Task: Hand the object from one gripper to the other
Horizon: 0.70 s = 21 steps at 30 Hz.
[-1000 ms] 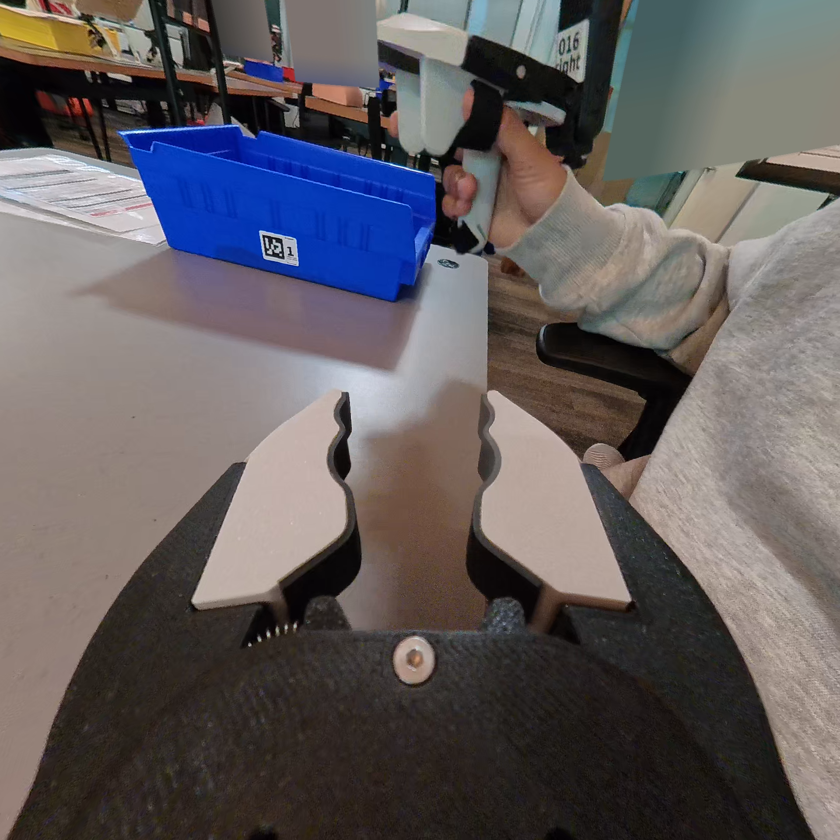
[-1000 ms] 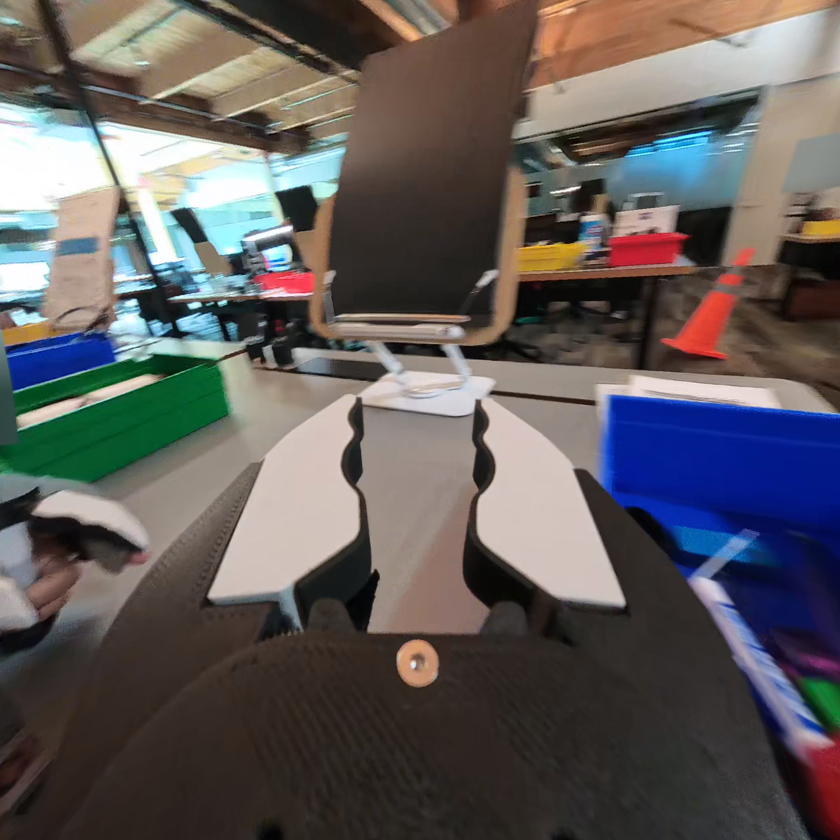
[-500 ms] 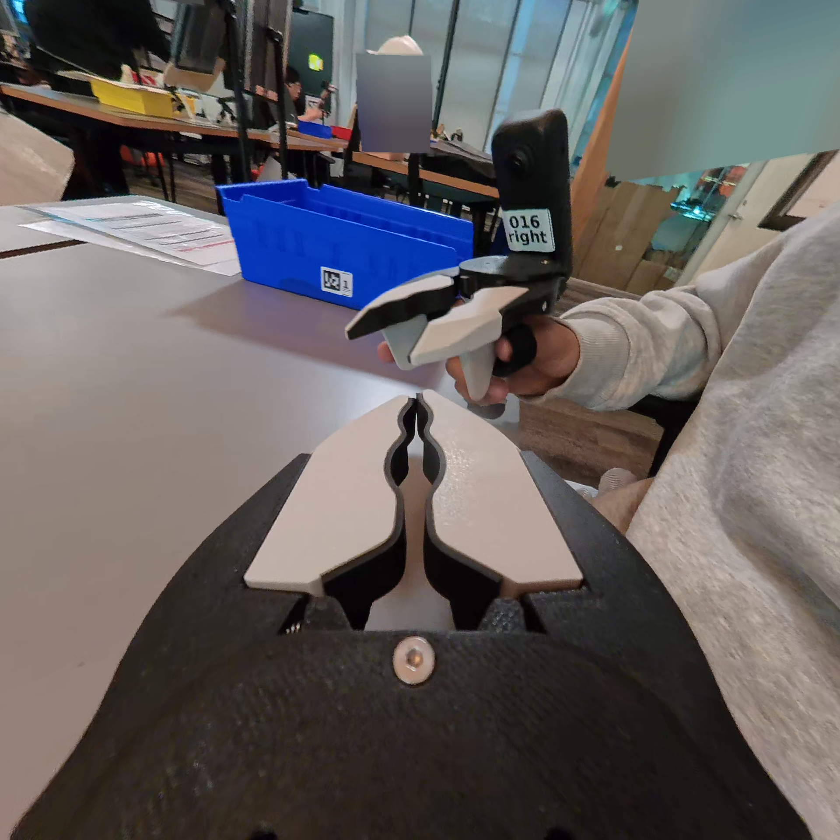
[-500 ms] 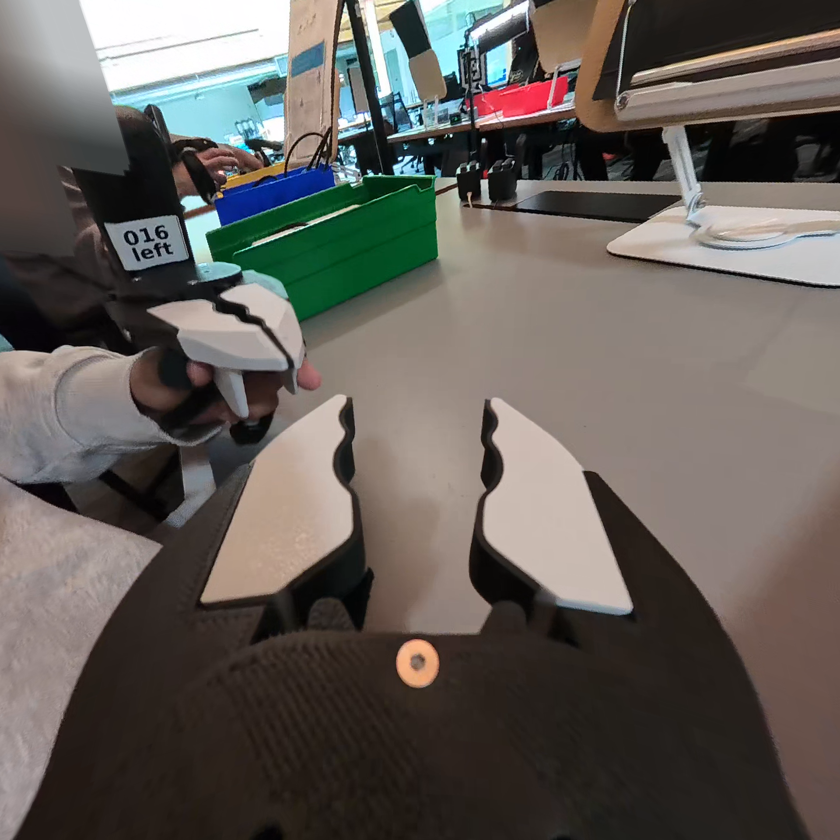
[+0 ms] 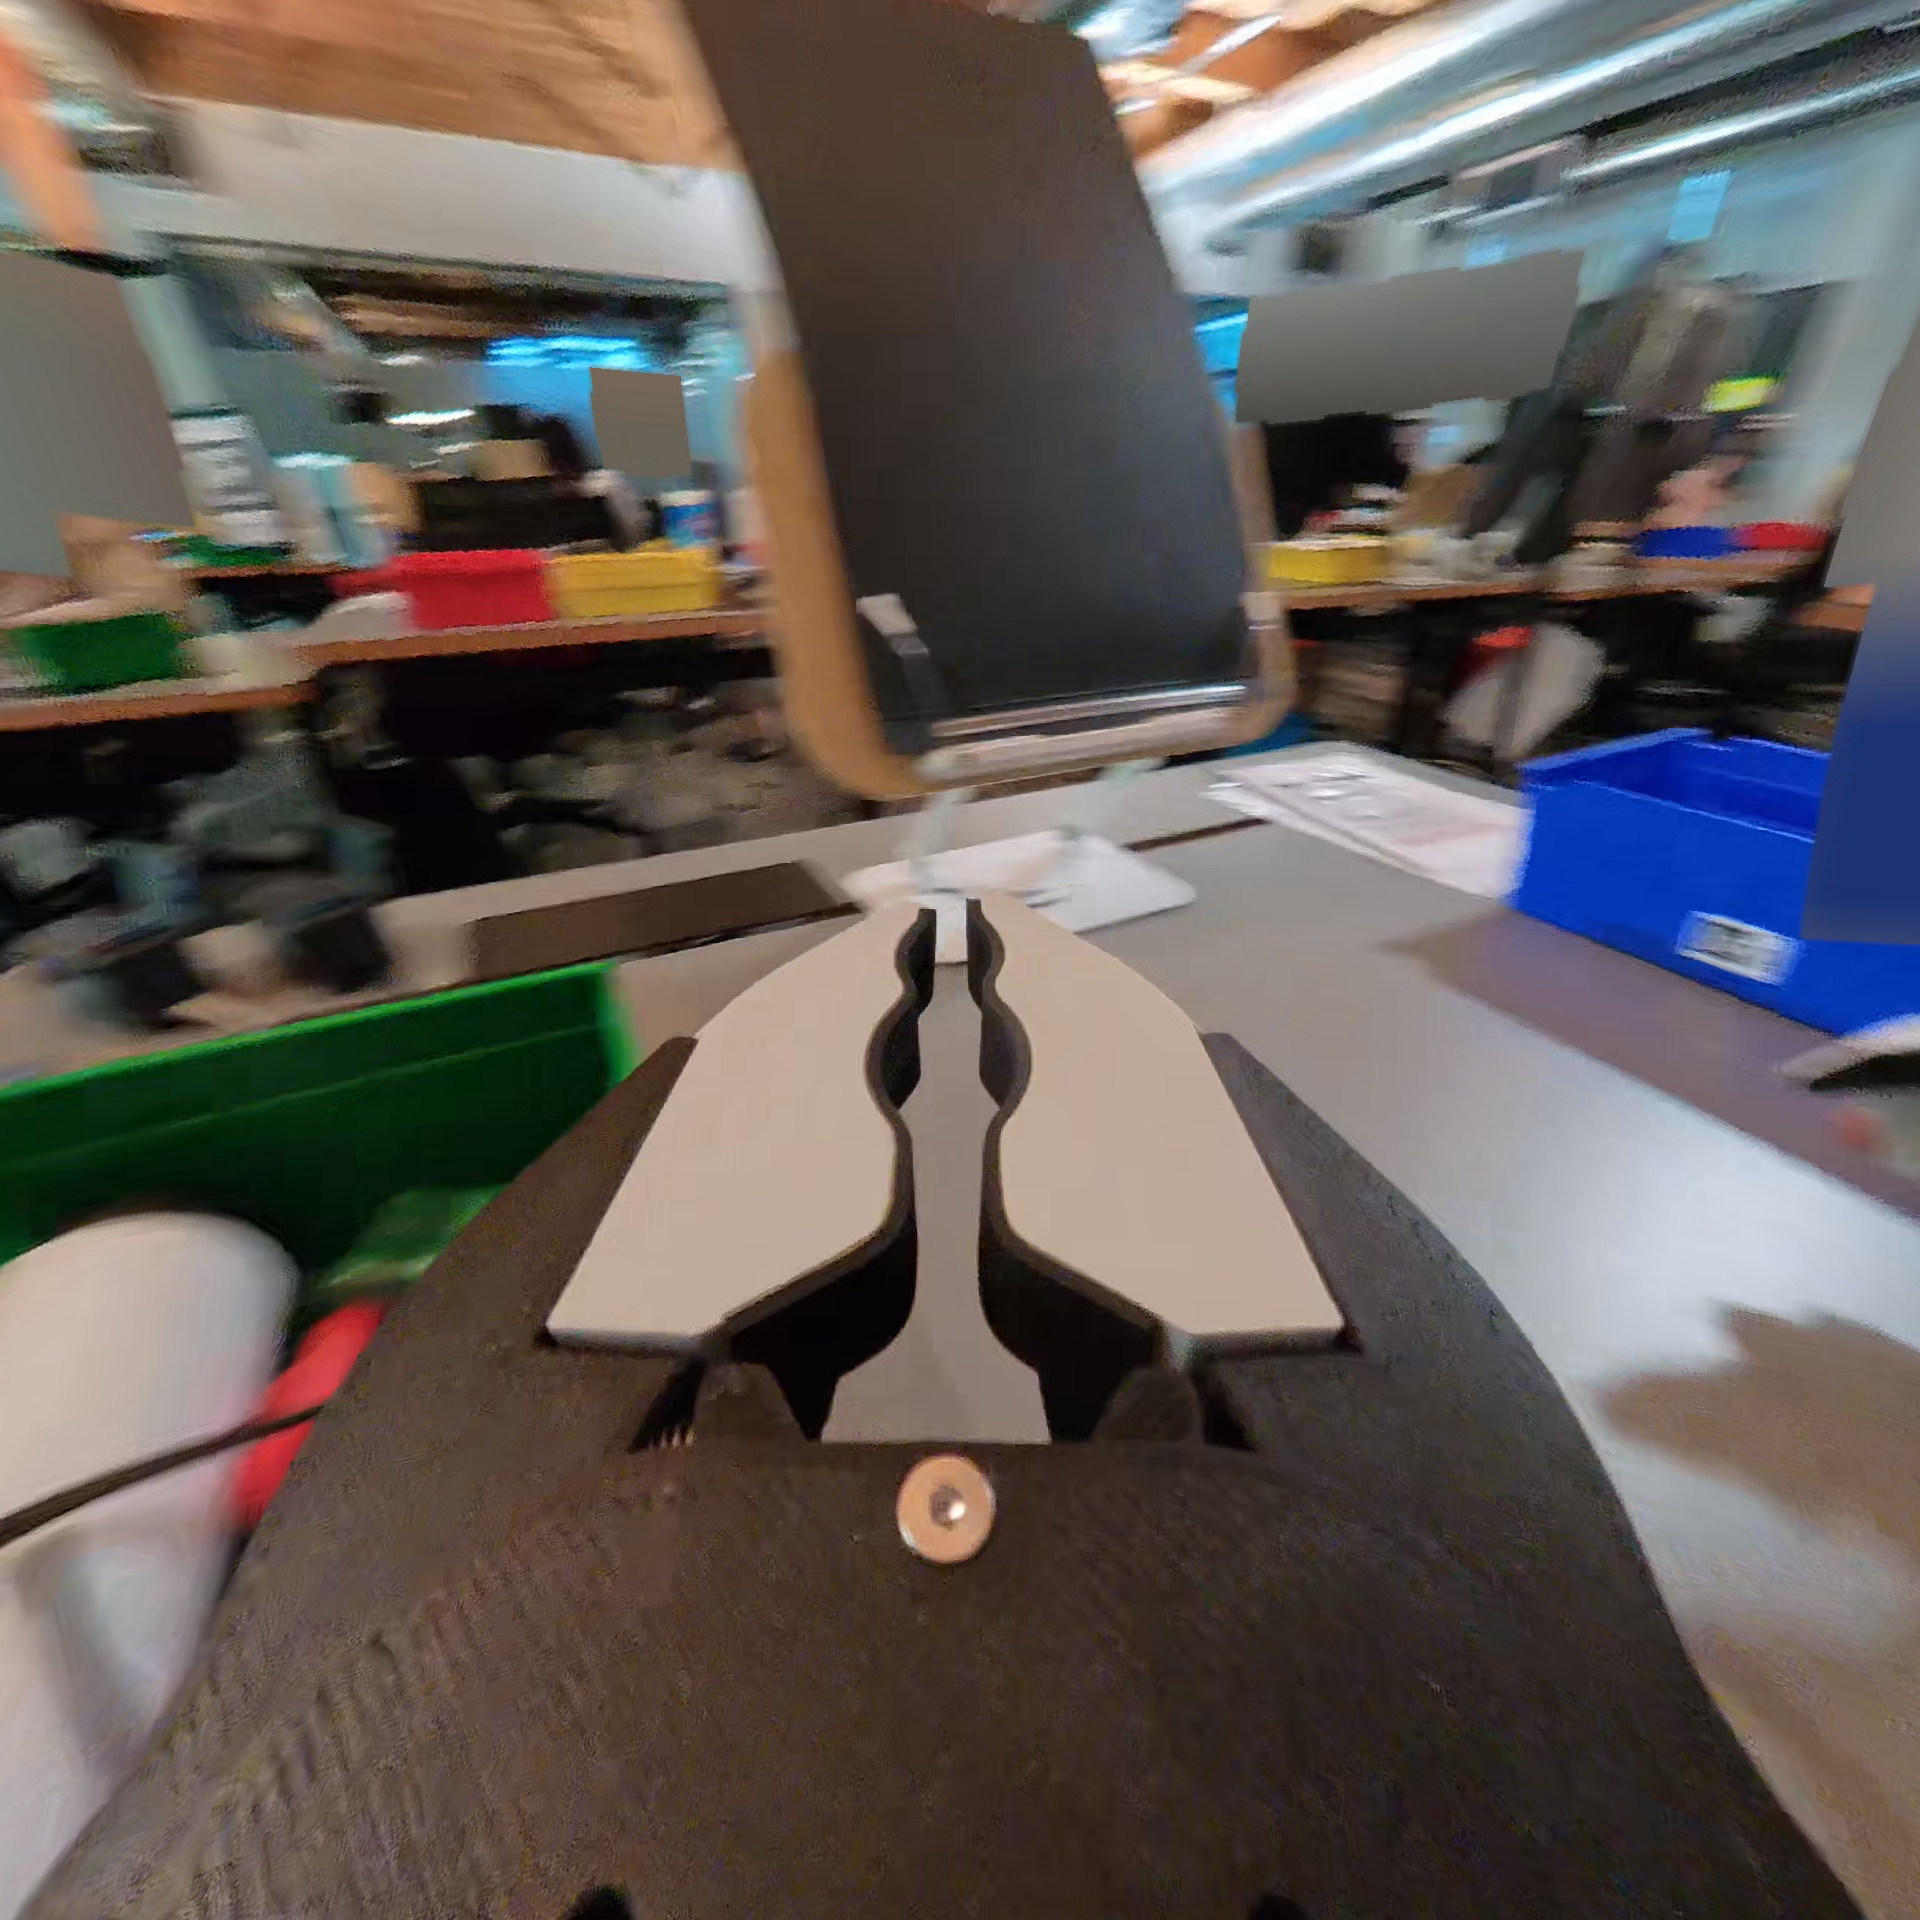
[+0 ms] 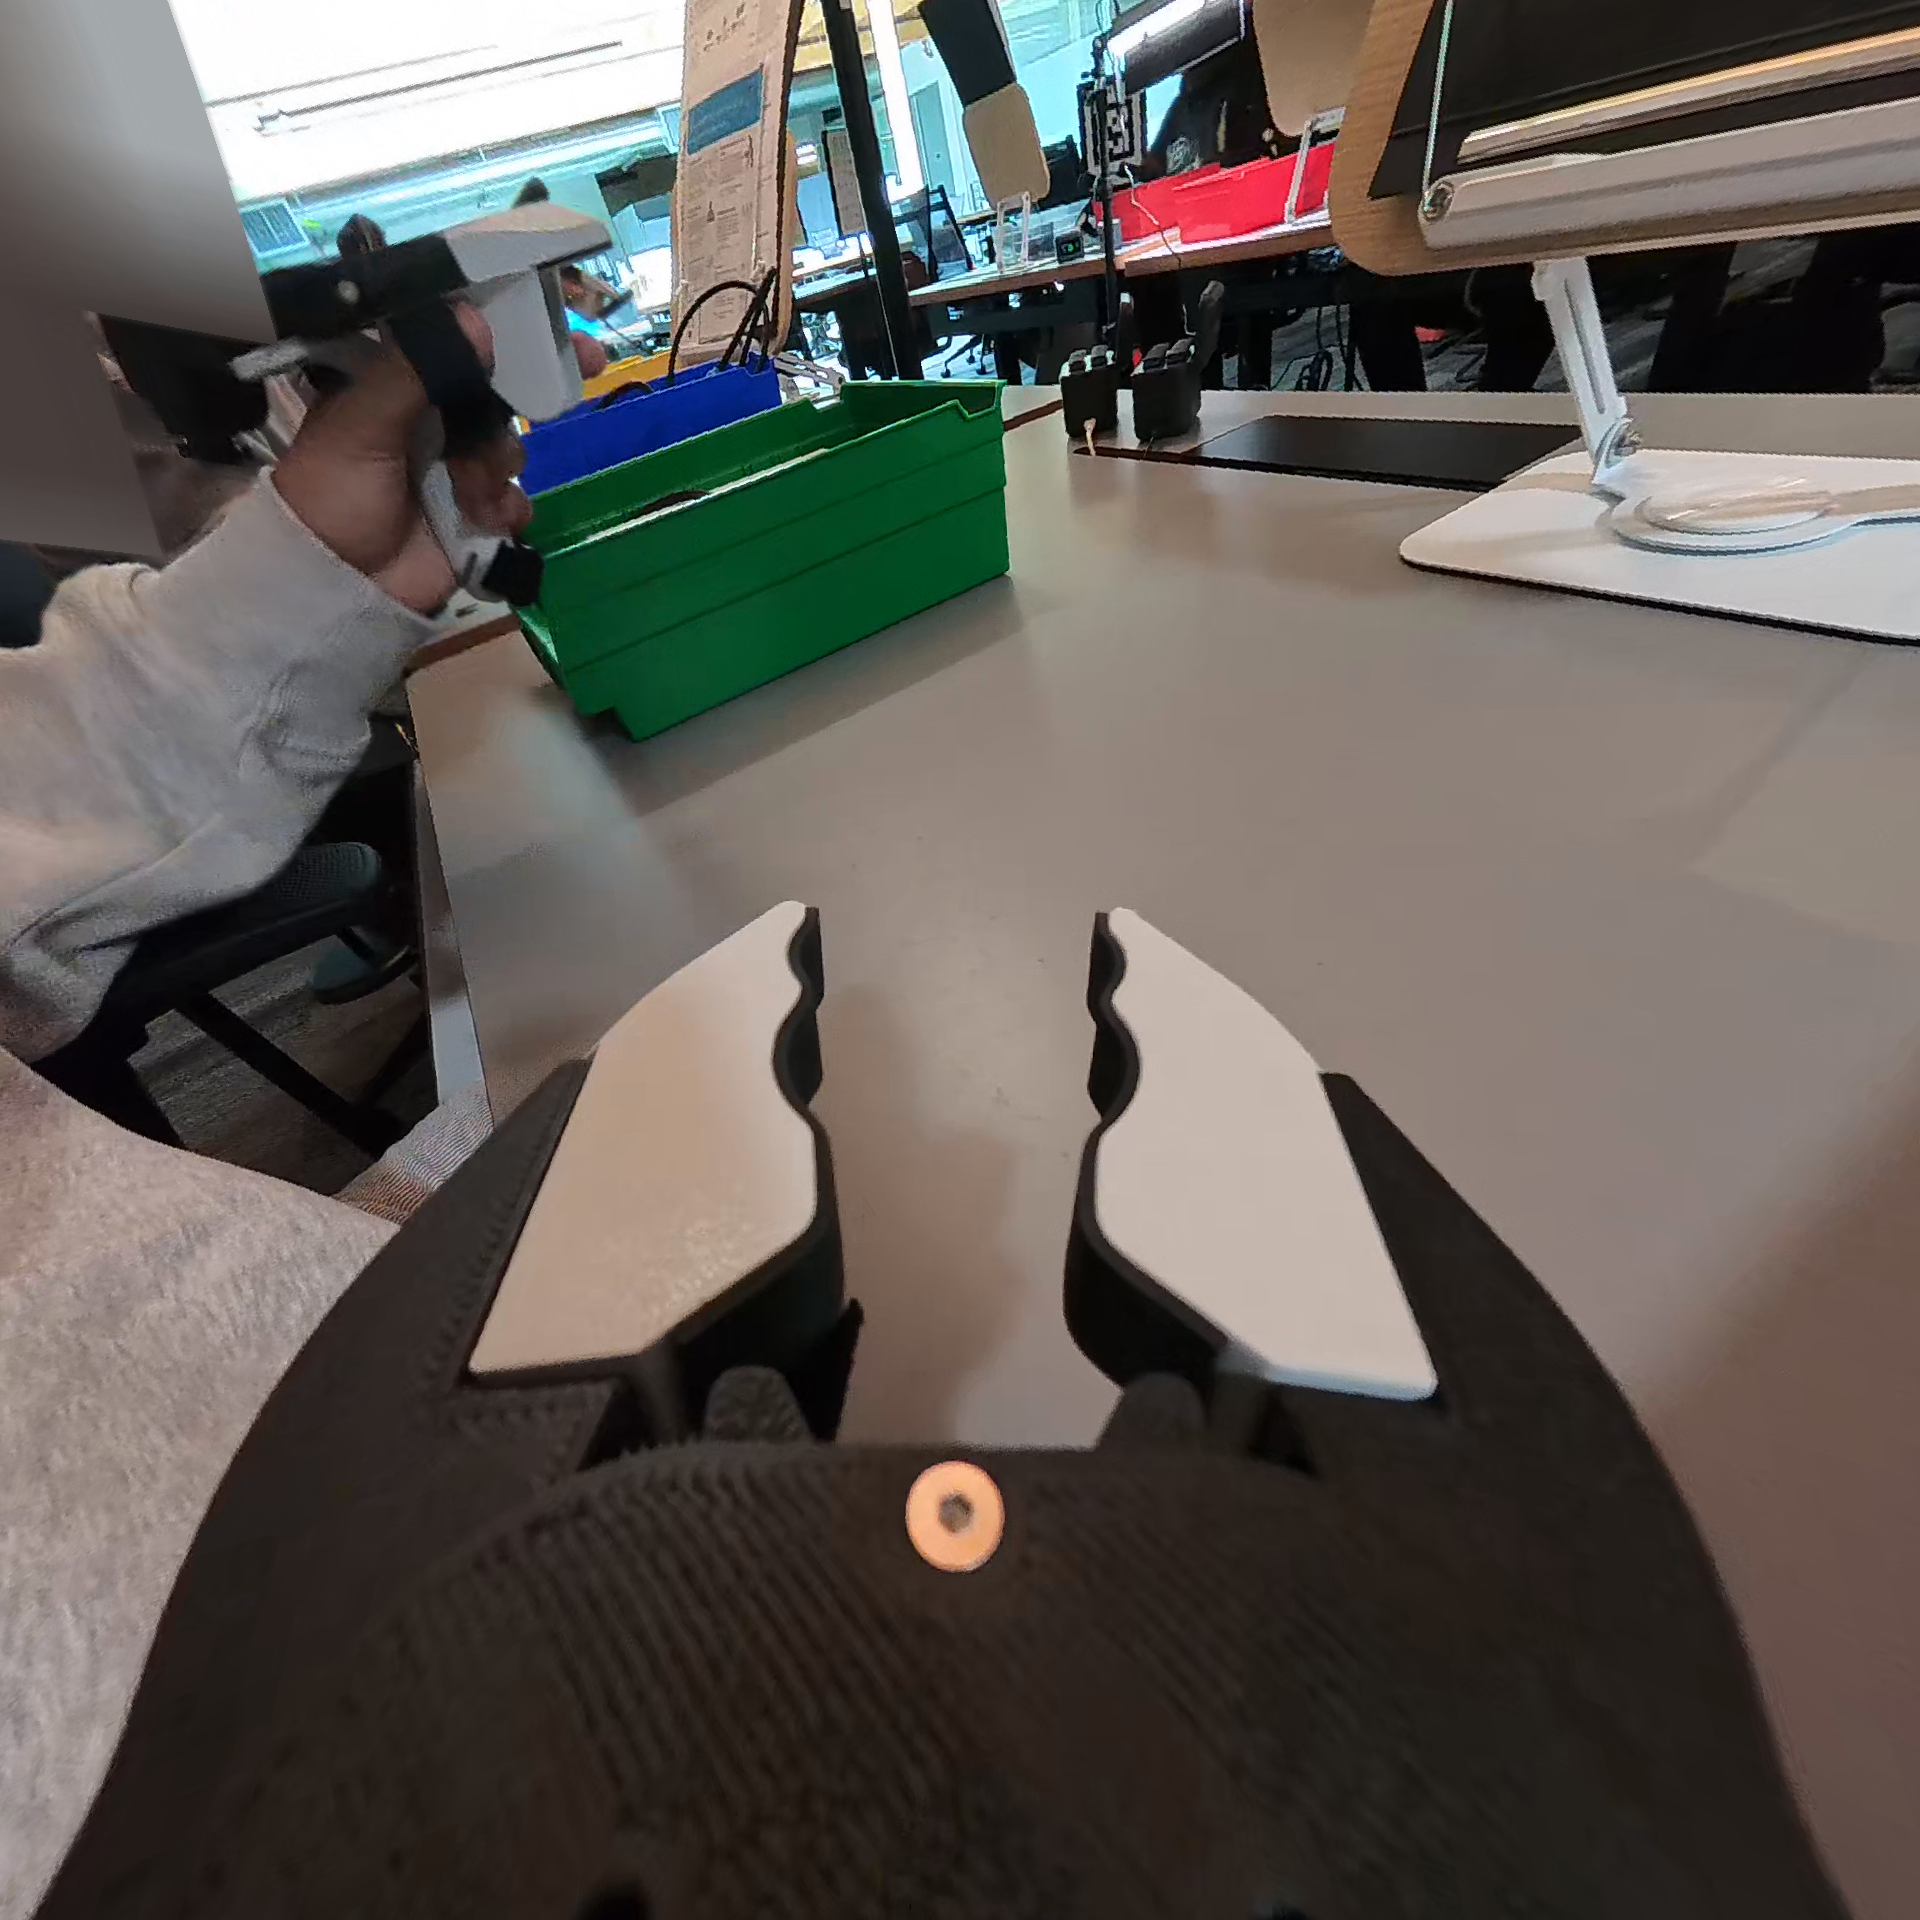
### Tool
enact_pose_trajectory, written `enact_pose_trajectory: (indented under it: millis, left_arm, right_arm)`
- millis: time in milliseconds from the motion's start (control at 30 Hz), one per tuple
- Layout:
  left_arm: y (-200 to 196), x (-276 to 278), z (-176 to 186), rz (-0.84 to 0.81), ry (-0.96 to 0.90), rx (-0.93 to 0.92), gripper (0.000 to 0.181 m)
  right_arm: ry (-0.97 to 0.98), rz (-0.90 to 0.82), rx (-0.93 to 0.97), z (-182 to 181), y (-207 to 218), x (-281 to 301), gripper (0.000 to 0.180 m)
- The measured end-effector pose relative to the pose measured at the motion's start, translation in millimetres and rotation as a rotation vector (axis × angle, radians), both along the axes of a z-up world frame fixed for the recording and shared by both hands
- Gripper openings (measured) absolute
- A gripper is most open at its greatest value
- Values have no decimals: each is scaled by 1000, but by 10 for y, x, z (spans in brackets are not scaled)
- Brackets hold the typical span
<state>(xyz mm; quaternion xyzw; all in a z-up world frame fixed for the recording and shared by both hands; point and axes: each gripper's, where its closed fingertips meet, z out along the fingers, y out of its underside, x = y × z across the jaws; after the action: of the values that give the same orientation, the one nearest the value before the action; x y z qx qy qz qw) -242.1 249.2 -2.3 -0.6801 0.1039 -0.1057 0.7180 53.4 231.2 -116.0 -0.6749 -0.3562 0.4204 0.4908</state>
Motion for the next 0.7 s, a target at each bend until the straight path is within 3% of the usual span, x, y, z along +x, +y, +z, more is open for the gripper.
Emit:
enact_pose_trajectory:
  millis: [133, 233, 333, 433, 567, 700]
  left_arm:
    - [3, -718, -146, 61, -291, -191, 9]
    - [-82, -881, -9, -83, -649, -209, 16]
    - [-145, -1099, 22, -79, -735, -197, 20]
    - [-166, -1232, -168, -43, -624, -303, 26]
    - [-163, -1488, -663, 158, -279, -484, 32]
    - [-147, -1511, -1073, 243, 51, -641, 26]
  right_arm:
    - [-2, 6, -7, -7, 2, -11, 49]
    - [1, 2, -14, -8, 11, -7, 48]
    - [3, 1, -22, -10, 19, -5, 47]
    - [4, 2, -21, -8, 17, -8, 47]
    - [-1, 8, -14, -8, -4, -20, 47]
    - [-5, 13, -5, -4, -25, -26, 46]
